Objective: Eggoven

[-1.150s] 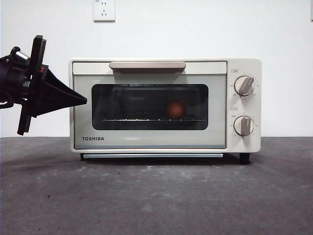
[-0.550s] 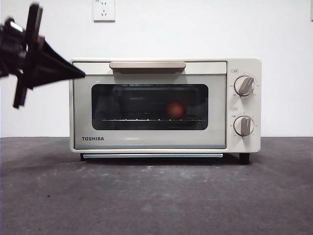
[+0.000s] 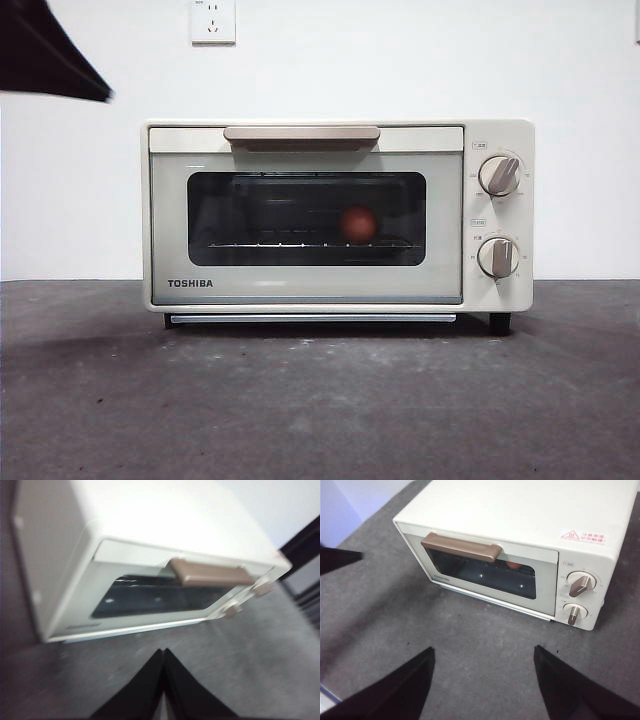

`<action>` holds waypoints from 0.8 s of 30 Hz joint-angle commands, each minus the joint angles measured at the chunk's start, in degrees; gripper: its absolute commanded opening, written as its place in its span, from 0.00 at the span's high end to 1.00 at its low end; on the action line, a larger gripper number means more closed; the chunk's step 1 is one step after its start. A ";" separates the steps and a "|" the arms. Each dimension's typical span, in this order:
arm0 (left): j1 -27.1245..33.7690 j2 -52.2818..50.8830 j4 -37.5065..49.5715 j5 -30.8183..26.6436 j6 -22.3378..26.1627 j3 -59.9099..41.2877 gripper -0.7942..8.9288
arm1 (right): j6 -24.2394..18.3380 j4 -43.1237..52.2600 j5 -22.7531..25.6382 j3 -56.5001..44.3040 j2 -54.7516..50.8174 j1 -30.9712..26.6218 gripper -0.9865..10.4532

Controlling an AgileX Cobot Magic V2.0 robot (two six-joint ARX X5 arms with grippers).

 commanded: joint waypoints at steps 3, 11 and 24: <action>-1.62 -8.17 -11.26 -7.15 6.64 4.28 0.91 | -0.96 -0.96 -0.11 1.14 2.71 0.52 0.63; -1.79 -14.64 -19.06 -9.66 7.98 8.55 0.91 | -1.36 -1.84 -1.68 1.11 6.54 0.52 0.67; -1.79 -15.10 -20.37 -9.55 8.11 8.98 0.91 | -2.27 -1.92 -1.55 1.11 8.74 1.09 0.91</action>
